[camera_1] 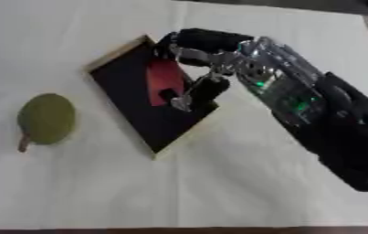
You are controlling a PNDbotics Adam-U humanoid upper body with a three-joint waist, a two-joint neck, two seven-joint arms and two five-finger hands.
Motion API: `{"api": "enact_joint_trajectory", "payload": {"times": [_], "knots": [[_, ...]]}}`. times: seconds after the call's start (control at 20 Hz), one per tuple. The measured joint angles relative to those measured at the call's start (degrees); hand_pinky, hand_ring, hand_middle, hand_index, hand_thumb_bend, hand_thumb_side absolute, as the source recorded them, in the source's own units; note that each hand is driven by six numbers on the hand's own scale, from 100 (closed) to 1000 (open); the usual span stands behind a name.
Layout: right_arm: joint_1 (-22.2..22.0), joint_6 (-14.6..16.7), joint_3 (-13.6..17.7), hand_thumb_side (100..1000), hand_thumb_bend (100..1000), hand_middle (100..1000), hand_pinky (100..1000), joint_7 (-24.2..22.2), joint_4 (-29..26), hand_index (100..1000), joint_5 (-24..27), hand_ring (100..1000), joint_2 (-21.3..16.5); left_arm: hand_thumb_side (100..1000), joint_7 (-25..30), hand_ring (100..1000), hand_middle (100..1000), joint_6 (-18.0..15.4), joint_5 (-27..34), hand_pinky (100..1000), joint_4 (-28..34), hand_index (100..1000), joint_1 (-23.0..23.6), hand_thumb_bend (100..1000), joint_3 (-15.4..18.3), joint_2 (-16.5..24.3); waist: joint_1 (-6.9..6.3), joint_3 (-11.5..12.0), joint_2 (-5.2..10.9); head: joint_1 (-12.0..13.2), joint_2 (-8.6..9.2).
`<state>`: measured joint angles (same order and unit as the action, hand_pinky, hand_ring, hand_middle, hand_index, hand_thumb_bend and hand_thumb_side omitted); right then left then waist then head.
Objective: Pick up objects on the table and place them in the box.
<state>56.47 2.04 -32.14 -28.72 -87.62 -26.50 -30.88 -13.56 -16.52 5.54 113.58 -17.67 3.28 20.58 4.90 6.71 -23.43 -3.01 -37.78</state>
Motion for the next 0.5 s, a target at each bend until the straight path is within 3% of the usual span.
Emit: {"api": "enact_joint_trajectory", "payload": {"times": [0.15,0.35,0.5], "knots": [[-0.1,1.6,0.0,100,100,457,881,0.5,3.0,871,-1.5,614,1.5,562,0.1,728,771,0.1,0.0,731,0.0,803,-0.1,117,0.0,-0.2,0.00,0.2,-0.23,-0.1,0.01],[-0.1,4.0,0.0,108,100,734,949,-0.6,4.8,887,-2.0,868,2.5,563,0.2,728,771,0.1,0.0,731,0.0,803,-0.2,115,0.0,-0.4,0.07,0.4,-0.31,-0.1,0.01],[-0.1,5.6,0.0,152,100,816,985,-0.9,4.7,890,-2.2,950,2.6,562,0.2,728,771,0.2,0.0,732,0.0,803,-0.3,115,0.0,-0.4,0.14,0.4,-0.31,-0.1,0.01]]}}
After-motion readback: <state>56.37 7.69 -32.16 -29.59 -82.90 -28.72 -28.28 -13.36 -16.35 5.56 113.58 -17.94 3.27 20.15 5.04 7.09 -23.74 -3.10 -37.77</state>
